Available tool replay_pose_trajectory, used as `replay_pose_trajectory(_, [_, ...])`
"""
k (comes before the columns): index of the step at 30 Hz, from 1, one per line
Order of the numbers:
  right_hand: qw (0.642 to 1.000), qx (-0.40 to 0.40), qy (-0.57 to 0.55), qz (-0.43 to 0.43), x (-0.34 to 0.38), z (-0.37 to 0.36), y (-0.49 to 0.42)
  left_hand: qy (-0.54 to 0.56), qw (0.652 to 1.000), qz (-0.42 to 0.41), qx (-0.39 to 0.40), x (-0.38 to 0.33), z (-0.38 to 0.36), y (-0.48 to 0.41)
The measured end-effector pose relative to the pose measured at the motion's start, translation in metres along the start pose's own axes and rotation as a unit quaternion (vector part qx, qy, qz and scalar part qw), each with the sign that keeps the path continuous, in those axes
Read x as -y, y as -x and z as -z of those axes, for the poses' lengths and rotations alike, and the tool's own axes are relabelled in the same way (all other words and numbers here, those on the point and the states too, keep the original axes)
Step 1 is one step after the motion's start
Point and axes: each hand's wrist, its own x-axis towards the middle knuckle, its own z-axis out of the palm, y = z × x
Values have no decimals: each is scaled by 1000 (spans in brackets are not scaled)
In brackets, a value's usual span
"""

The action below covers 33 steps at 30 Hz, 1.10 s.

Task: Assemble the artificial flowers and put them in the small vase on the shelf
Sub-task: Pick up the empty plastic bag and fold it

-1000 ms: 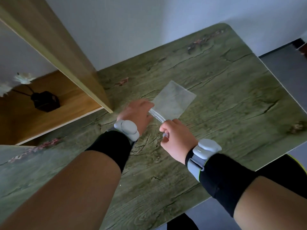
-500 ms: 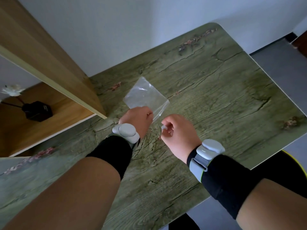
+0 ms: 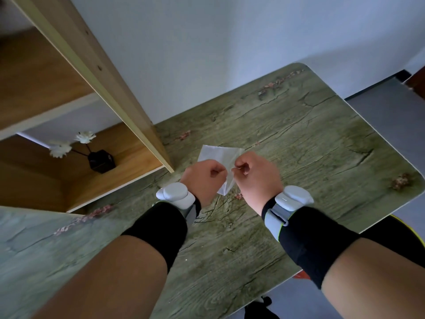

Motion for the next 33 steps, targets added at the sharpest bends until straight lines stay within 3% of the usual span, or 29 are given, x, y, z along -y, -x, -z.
replay_pose_trajectory(7, [1000,3,20,3,15,13,1,28,998,8,-55,-9,28,17])
replay_pose_trajectory(15, [984,24,-101,-147,44,35,12,31,999,-13,-29,-26,47,35])
replay_pose_trajectory(21, [986,30,-90,-135,50,64,21,11,999,-34,-19,-47,46,44])
replay_pose_trajectory(28, [982,-18,-35,-186,13,125,50,14,996,-77,48,-101,7,54])
replay_pose_trajectory(33, [964,-83,9,-253,-44,169,90,-24,982,-151,113,-147,-49,66])
